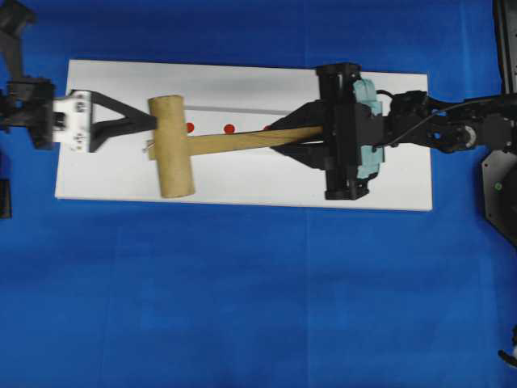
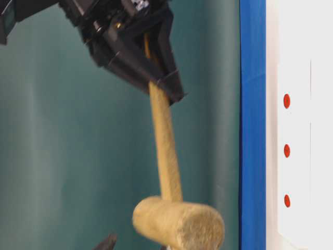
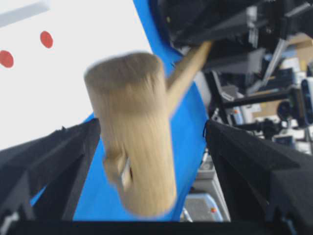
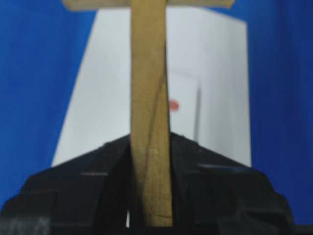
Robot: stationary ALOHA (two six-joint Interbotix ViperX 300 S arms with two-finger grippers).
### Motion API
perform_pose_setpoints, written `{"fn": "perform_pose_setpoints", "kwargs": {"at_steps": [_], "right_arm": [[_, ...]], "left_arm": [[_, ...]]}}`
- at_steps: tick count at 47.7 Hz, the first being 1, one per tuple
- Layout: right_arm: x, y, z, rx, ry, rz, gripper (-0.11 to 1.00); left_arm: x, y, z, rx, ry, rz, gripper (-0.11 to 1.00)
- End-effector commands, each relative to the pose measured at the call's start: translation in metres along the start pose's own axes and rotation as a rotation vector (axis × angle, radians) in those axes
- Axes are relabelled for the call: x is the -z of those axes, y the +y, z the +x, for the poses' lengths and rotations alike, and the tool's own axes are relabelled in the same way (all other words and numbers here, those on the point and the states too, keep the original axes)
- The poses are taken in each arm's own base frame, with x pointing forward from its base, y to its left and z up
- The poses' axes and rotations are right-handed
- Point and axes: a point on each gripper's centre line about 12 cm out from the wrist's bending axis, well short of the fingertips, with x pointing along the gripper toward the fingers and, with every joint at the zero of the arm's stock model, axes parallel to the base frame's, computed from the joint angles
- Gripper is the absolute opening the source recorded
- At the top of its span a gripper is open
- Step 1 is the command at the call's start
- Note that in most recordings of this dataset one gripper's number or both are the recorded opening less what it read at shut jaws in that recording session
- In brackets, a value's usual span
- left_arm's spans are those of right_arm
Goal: Hit the mark with a hammer.
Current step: 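Open the left gripper and pull it back to the left edge, then carry the mallet with the right gripper down below the board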
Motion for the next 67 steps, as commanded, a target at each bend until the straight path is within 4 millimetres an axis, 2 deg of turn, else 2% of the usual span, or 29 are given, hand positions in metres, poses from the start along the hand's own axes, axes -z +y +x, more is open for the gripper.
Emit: {"fn": "perform_pose_setpoints", "kwargs": {"at_steps": [1, 14, 26, 34, 44, 51, 58, 67], "right_arm": [[-0.013, -0.003, -0.012, 0.011, -0.05, 0.016, 0.07], [-0.01, -0.002, -0.017, 0.01, -0.05, 0.033, 0.07], [-0.01, 0.003, -0.016, -0.014, -0.039, 0.1, 0.07], [-0.007, 0.028, -0.012, -0.078, -0.018, 0.174, 0.07], [-0.003, 0.067, -0.005, -0.108, -0.021, 0.242, 0.07], [0.002, 0.092, -0.001, -0.098, -0.024, 0.285, 0.07], [0.009, 0.113, 0.004, -0.08, -0.008, 0.317, 0.07], [0.014, 0.135, 0.013, -0.069, 0.007, 0.327, 0.07]], "left_arm": [[-0.003, -0.005, -0.012, 0.021, -0.013, 0.006, 0.84], [-0.002, -0.002, -0.04, -0.001, -0.002, 0.015, 0.84], [-0.003, -0.004, -0.047, 0.008, -0.008, 0.112, 0.84], [-0.006, -0.002, -0.046, -0.004, -0.02, 0.285, 0.83], [-0.006, 0.0, -0.047, -0.012, -0.022, 0.648, 0.83], [-0.005, 0.002, -0.046, -0.019, -0.015, 0.835, 0.83], [-0.002, 0.009, -0.047, -0.032, -0.001, 0.977, 0.83], [0.001, 0.017, -0.047, -0.044, 0.018, 1.071, 0.83]]}}
